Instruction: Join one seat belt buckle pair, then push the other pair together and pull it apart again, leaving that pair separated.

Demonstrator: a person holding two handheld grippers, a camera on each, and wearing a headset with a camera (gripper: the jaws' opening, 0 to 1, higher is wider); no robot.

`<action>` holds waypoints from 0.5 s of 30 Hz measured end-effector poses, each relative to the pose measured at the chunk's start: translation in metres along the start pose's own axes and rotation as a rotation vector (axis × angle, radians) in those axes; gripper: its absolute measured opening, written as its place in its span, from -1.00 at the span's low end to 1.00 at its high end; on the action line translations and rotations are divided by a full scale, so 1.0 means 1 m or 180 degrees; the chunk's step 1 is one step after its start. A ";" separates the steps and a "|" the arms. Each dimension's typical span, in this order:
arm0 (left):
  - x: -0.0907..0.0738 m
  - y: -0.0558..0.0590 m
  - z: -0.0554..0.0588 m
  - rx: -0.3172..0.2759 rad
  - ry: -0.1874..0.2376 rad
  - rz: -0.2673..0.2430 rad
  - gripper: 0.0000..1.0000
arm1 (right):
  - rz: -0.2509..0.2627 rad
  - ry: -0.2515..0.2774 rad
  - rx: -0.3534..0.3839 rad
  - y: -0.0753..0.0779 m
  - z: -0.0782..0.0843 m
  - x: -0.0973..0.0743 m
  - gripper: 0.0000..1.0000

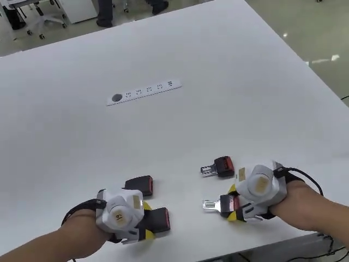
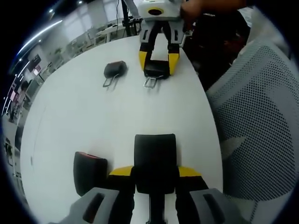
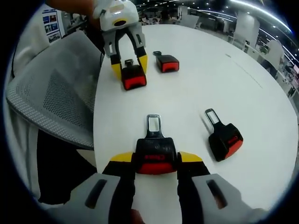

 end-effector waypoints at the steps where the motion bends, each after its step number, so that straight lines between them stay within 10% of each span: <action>1: 0.000 0.000 0.001 -0.0053 0.0011 -0.0015 -0.32 | -0.0011 0.0031 -0.0001 -0.001 -0.003 0.003 -0.32; 15: 0.000 0.001 0.000 -0.0018 0.0030 -0.0007 -0.32 | -0.0149 0.0142 -0.0159 -0.021 -0.042 0.034 -0.32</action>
Point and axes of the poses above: the centre of the closed fingertips' face, and the gripper's own axes: x roughly forward along the fingers, y roughly to its right, z roughly out of its underside, the point moved 2 cm from there along -x, roughly backward along the fingers, and after that the axes turned 3 degrees about x, right-handed, at the moved point
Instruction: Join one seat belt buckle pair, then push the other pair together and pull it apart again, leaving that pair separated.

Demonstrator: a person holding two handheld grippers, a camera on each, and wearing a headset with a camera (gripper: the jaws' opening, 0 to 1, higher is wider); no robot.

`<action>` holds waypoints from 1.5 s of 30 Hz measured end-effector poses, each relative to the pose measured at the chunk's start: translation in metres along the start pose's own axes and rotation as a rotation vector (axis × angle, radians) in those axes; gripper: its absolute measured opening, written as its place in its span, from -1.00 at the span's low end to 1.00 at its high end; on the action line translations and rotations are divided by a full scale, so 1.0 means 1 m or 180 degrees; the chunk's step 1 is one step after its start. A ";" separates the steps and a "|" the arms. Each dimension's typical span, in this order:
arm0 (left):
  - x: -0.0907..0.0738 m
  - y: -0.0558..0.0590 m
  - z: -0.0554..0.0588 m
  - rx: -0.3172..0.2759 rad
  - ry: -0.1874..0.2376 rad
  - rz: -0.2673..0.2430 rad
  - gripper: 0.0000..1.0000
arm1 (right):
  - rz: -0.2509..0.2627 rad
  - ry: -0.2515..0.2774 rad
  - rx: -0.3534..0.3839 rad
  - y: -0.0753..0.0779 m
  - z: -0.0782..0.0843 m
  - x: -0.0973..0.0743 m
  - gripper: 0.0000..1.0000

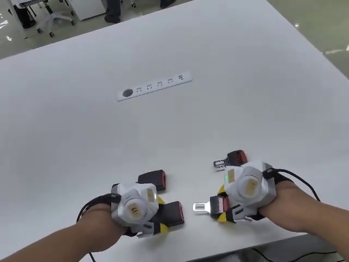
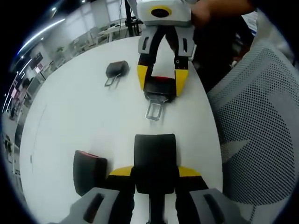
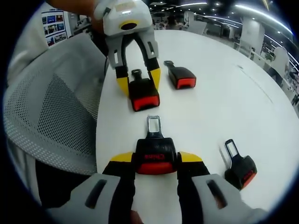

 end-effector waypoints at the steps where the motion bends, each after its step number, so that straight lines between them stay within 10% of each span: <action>1: 0.000 0.000 0.000 0.0005 0.0004 0.0000 -0.32 | -0.0012 0.0003 -0.0011 -0.001 -0.002 0.002 -0.32; 45: 0.006 -0.006 0.006 0.0162 -0.0010 0.0177 -0.35 | -0.0264 -0.0005 -0.0440 -0.006 -0.031 0.031 -0.37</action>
Point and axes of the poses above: the centre of the closed fingertips' face, and the gripper's own axes: x roughly forward along the fingers, y roughly to its right, z roughly out of its underside, the point moved 2 cm from there along -x, roughly backward along the fingers, and after that the axes turned 3 degrees about x, right-handed, at the moved point
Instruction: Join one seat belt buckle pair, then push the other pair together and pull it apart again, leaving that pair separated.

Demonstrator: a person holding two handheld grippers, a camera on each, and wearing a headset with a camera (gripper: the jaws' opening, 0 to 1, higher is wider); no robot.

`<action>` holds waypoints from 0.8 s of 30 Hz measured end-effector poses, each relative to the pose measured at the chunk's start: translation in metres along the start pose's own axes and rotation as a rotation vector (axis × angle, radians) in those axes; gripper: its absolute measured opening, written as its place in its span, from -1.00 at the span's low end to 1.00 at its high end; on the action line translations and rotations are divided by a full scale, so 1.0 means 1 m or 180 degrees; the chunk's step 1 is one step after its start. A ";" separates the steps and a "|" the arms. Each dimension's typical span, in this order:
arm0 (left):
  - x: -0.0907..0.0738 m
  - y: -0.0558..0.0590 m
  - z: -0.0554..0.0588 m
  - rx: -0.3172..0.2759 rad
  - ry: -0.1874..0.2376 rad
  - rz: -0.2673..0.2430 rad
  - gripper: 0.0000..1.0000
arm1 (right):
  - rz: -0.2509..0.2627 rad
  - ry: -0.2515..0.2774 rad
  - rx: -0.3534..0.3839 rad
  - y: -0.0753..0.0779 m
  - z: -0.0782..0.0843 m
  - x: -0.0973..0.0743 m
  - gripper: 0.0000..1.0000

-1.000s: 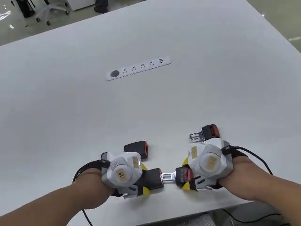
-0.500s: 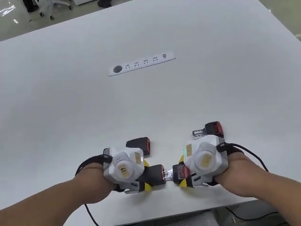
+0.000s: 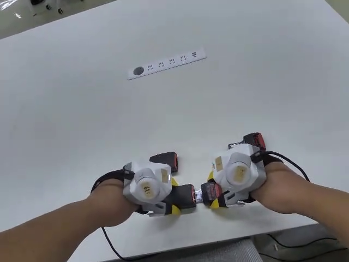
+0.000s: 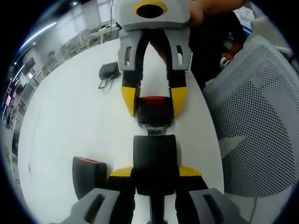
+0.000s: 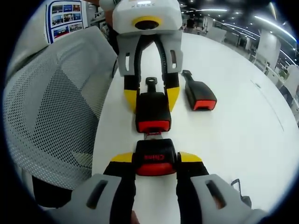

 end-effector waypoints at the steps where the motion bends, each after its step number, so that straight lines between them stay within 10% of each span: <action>1: 0.000 0.000 0.000 -0.0003 0.0004 -0.0004 -0.35 | 0.0008 0.0007 0.0010 0.000 0.000 0.000 -0.37; 24: -0.002 0.003 -0.001 0.0052 0.0012 0.0011 -0.35 | 0.0045 -0.0038 -0.0036 0.000 -0.002 0.008 -0.37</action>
Point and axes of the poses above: the centre of the closed fingertips' face, and the gripper's own axes: x roughly forward along the fingers, y roughly to its right, z roughly out of its underside, the point moved 2 cm from there along -x, roughly backward along the fingers, and after that the axes turned 3 degrees about x, right-handed, at the moved point
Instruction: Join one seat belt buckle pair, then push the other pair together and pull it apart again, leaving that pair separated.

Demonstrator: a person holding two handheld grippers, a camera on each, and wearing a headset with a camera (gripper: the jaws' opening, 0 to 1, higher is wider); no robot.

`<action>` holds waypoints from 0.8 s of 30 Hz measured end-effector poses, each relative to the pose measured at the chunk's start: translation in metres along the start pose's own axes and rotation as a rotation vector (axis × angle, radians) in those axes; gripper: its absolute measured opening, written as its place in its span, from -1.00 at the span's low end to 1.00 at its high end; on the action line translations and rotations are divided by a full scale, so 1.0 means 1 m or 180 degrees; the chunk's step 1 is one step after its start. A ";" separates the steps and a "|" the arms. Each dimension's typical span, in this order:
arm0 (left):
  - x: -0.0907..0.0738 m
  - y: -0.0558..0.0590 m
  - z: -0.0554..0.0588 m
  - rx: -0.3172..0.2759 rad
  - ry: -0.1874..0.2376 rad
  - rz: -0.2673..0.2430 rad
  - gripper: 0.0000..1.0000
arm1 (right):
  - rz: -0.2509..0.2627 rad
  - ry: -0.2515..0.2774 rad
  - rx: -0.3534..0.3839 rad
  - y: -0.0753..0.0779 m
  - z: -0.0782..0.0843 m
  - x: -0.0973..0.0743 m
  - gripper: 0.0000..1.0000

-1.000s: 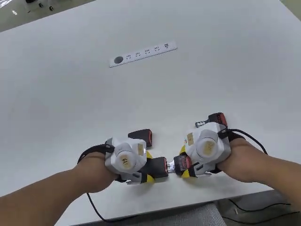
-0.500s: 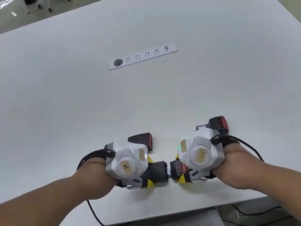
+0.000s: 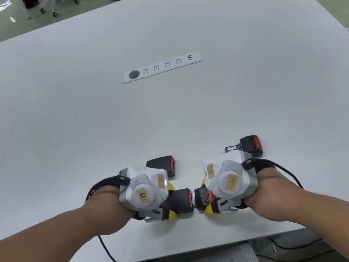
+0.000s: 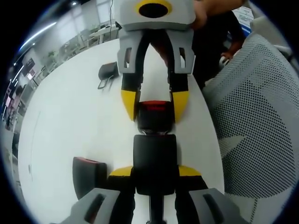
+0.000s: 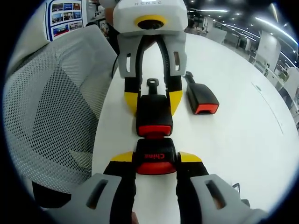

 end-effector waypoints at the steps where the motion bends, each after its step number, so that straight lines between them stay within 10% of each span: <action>1: 0.000 0.000 0.000 0.0000 0.0019 -0.0003 -0.35 | -0.0011 -0.0001 0.0018 0.000 0.001 0.000 -0.37; 24: 0.001 -0.005 -0.001 -0.0041 -0.0035 -0.0015 -0.31 | 0.0090 -0.0188 0.0048 -0.004 0.002 -0.001 -0.29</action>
Point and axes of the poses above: the centre of the closed fingertips' face, and the gripper's own axes: x roughly forward along the fingers, y roughly to its right, z roughly out of its underside, the point moved 2 cm from there along -x, roughly backward along the fingers, and after that the axes turned 3 degrees about x, right-handed, at the moved point
